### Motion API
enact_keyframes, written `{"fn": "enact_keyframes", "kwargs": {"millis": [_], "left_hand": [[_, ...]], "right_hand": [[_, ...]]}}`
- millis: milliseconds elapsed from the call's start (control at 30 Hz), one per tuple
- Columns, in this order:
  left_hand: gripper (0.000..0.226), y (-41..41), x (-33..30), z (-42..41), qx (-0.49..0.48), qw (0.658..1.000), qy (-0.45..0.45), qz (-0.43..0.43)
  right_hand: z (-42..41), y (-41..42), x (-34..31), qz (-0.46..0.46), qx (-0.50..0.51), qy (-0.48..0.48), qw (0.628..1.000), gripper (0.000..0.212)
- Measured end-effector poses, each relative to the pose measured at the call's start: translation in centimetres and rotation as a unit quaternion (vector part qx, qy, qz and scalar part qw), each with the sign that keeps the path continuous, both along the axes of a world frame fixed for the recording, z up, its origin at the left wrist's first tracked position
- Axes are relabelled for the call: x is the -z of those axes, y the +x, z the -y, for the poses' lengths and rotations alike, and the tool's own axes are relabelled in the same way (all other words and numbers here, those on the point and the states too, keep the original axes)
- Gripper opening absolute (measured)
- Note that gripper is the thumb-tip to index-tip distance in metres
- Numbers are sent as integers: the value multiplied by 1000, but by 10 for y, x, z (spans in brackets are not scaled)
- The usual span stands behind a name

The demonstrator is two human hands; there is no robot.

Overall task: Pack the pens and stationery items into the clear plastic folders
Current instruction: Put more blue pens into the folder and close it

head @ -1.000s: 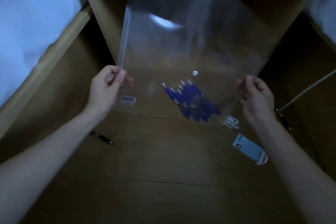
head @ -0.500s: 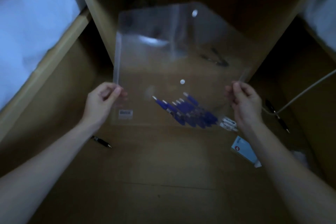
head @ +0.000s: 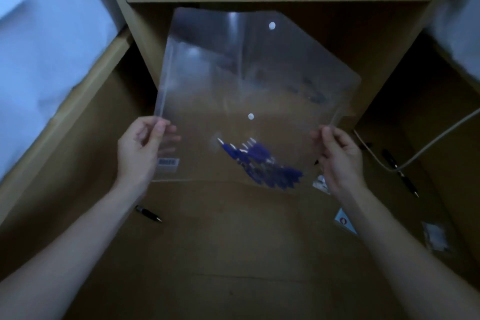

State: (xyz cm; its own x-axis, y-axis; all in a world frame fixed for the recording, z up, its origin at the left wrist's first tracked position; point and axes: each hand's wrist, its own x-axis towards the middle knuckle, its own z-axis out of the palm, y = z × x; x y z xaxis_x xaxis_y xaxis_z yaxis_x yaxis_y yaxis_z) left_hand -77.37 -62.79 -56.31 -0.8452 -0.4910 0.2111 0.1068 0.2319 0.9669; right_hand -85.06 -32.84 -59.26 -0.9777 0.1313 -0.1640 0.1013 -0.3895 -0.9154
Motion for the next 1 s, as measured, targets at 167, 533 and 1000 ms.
{"fn": "enact_keyframes", "kwargs": {"millis": [167,533,1000], "left_hand": [[16,7,-14,-1,2,999,-20,-36],[20,4,9,15,-1,999,-10,30],[20,17,54,14,31,988,16,152]], "right_hand": [[-5,1,-16,-22,17,-14,1000,11],[-6,-11,-11,-42,14,44,998,8],[-3,-11,-47,-161,-34,171,971,10]]}}
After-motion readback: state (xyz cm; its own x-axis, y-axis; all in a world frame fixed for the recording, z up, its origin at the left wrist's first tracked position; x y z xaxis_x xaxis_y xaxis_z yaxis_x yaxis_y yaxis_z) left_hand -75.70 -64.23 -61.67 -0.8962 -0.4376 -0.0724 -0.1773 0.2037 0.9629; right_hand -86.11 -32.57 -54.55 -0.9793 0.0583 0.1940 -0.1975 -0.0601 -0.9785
